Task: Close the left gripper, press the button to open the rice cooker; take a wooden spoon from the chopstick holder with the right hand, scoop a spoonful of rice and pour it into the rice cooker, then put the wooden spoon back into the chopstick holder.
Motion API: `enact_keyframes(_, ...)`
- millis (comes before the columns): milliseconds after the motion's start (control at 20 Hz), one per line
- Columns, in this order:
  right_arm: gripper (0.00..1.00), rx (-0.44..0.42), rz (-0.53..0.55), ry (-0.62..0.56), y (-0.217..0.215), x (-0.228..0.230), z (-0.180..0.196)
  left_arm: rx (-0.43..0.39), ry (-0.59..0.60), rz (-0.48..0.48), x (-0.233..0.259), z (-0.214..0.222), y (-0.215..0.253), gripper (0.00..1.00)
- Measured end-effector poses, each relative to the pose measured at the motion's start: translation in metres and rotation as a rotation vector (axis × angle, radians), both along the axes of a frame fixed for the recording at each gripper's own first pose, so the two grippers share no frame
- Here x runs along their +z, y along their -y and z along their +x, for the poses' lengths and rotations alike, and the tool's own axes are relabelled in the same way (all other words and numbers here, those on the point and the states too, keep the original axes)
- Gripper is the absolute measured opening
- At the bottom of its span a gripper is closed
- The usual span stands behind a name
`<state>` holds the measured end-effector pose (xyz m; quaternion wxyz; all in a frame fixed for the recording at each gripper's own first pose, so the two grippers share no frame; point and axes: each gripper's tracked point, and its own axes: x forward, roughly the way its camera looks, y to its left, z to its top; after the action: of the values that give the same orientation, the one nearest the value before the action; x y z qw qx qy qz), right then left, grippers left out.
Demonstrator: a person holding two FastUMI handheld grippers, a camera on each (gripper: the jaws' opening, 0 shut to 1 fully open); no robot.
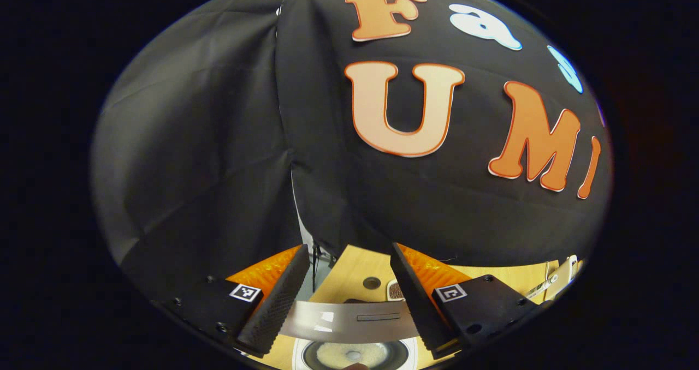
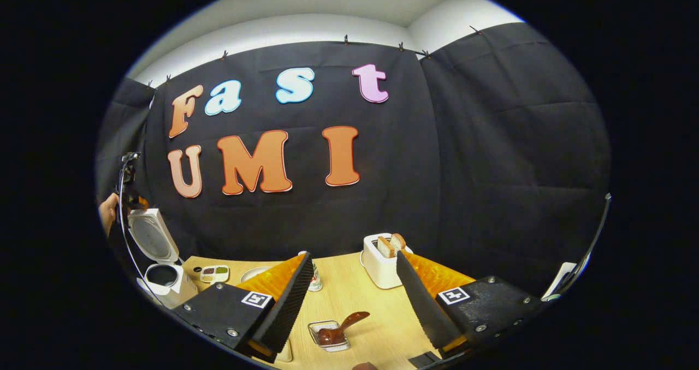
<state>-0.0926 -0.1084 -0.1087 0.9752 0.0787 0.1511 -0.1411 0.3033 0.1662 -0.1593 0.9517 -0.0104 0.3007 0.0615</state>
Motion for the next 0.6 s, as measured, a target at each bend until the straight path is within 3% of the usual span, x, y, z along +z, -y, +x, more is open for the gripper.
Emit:
enact_keyframes(300,0.95,0.058,0.036,0.009,-0.016,-0.008,0.017,-0.018,-0.113,-0.023,-0.003,-0.045,0.01,1.0)
enact_keyframes(450,0.95,0.098,0.063,0.002,-0.026,-0.019,0.026,-0.045,-0.182,-0.052,-0.021,-0.089,0.021,1.0)
enact_keyframes(600,0.95,0.139,0.072,-0.006,-0.034,-0.025,0.035,-0.057,-0.327,-0.078,-0.057,-0.152,0.039,1.0)
